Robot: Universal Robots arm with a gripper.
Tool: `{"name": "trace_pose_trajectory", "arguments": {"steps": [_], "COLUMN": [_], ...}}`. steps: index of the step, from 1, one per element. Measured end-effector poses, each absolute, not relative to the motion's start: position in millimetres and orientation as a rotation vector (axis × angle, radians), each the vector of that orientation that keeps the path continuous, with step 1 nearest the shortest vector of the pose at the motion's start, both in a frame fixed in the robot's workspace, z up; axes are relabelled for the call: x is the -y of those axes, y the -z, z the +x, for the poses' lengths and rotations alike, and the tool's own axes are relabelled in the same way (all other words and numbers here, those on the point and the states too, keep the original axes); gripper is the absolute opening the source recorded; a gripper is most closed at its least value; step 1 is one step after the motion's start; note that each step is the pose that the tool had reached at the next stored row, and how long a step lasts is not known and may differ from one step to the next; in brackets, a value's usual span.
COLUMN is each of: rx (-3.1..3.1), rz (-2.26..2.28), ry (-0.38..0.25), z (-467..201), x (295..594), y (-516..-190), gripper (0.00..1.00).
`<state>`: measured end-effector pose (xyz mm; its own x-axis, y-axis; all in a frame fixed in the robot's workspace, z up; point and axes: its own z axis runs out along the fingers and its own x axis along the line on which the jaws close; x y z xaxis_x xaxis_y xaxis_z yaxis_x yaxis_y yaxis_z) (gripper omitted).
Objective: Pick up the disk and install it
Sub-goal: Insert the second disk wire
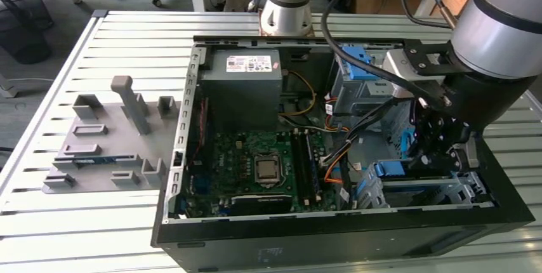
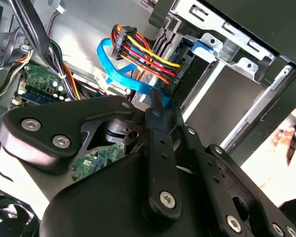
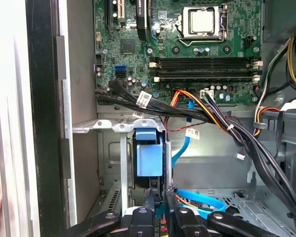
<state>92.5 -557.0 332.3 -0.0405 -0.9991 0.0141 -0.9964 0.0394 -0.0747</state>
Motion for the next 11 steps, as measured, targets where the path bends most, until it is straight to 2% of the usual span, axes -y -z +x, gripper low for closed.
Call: {"name": "trace_pose_trajectory", "arguments": {"steps": [11], "rx": [-2.234], "rz": [-2.147], "ry": [0.098], "z": [92.5], "x": [557.0], "y": [-341.7], "gripper": [0.22]}}
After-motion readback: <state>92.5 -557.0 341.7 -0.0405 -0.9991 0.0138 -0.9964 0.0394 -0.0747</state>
